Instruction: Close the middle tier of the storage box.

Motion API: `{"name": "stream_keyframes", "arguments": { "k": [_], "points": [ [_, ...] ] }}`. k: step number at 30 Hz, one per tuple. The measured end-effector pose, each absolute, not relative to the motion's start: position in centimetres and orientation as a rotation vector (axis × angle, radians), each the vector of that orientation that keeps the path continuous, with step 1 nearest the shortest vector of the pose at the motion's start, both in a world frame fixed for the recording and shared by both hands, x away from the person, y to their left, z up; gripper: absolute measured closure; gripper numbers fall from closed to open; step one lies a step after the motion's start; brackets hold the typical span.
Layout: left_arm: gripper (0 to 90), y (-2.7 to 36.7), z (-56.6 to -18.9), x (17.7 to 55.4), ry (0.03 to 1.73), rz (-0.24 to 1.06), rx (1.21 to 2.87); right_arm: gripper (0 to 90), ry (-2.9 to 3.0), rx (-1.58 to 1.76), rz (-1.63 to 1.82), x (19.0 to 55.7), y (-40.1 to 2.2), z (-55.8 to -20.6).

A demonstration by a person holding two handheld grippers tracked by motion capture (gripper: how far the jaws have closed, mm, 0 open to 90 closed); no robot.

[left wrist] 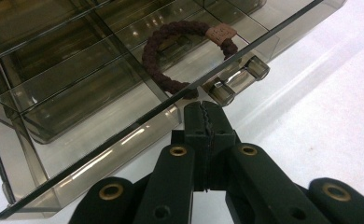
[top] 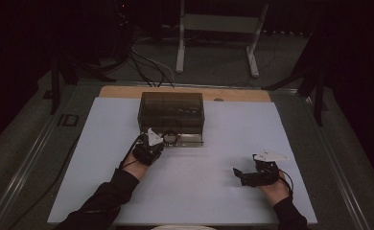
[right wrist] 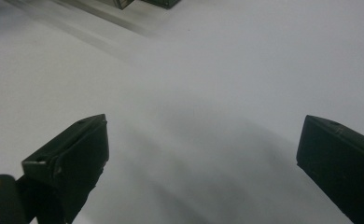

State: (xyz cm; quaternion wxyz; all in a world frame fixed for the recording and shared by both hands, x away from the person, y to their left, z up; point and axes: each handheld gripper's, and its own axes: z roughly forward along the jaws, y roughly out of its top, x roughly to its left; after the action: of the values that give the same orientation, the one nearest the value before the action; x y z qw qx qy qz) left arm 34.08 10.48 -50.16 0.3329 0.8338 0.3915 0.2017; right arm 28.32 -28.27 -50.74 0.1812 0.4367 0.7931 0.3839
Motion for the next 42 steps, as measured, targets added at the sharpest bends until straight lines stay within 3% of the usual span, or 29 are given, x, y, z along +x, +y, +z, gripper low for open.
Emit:
{"name": "stream_keyframes", "arguments": {
  "k": [42],
  "points": [
    [90.0,9.8,-49.2,36.2,1.022,0.544,2.184,2.4,2.238,1.228,1.089,28.3,-28.3,-50.7]
  ]
}}
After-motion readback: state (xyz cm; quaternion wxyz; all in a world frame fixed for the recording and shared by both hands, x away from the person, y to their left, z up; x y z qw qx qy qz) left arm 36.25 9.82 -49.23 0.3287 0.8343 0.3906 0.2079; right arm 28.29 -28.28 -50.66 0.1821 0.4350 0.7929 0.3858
